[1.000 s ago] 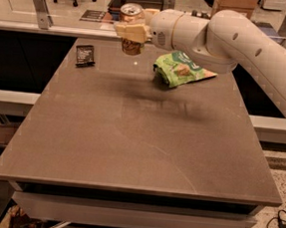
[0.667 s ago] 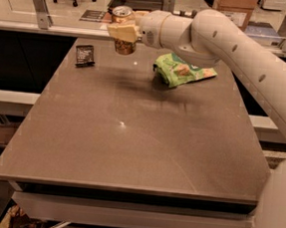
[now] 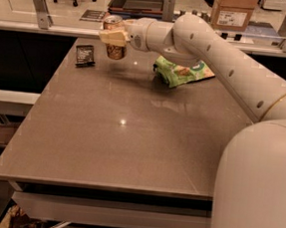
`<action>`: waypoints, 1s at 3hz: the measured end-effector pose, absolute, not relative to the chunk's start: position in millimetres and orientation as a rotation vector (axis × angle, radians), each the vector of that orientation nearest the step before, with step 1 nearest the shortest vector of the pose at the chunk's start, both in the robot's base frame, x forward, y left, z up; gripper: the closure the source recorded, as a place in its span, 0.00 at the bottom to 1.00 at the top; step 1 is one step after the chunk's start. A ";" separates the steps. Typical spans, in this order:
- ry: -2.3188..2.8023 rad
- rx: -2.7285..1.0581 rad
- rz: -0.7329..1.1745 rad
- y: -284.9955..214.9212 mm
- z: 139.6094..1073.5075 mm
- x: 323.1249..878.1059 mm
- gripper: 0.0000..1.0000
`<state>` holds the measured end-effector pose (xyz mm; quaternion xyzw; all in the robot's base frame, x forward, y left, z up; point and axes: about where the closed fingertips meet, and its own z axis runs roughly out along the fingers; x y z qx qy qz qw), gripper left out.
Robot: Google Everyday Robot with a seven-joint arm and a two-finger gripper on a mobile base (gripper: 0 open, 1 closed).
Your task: Move orange can near rxbar chocolate
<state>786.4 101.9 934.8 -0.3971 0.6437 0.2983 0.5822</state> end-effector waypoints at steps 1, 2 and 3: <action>1.504 -0.900 0.747 114.4 915.2 799.5 1.00; 1.494 -0.873 0.787 124.6 900.1 805.1 1.00; 1.493 -0.877 0.792 128.4 899.6 804.0 0.82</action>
Offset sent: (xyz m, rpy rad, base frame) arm 0.0262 0.0290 -0.0517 0.1294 0.0526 0.0199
